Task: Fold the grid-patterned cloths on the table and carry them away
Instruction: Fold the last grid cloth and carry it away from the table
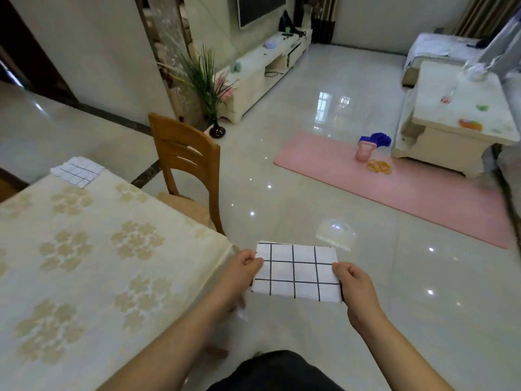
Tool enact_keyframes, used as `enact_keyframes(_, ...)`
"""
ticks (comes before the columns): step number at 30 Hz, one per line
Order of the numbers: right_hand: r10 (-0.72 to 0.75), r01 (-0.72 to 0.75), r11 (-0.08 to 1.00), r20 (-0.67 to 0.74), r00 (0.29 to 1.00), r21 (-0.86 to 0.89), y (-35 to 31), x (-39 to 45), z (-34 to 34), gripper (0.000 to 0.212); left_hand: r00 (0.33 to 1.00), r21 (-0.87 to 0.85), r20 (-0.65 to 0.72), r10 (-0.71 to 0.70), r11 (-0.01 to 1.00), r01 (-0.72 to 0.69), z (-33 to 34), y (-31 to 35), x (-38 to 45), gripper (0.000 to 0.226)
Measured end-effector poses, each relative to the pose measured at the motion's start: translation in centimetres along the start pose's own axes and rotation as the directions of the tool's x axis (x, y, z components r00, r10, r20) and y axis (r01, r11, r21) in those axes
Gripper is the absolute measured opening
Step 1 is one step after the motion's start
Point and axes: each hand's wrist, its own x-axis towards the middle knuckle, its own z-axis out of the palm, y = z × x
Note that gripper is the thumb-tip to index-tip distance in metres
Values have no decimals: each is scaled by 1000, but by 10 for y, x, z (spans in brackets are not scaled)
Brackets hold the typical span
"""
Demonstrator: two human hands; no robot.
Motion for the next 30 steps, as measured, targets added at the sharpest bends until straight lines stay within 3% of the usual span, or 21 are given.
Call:
enact_keyframes(4,-4,4,1000,21,1000,18,-26,32,11,14,998,50,6,61,997,-61,-9,29,41,20)
enact_keyframes(12,-22,22,1000,76,997,-2,-76,127,2,16,1000,50,-29,-8,999,9,26,71,118,24)
enact_keyframes(22,-12,17,999,165,986,-29,-139,259,-17,14,994,-24,-107,10,1000,-13,73,144,200,26)
enact_keyframes(30,-1,25,996,257,966,-90,-171,322,9,14,983,-108,-175,-50,994,31,69,160,244,25)
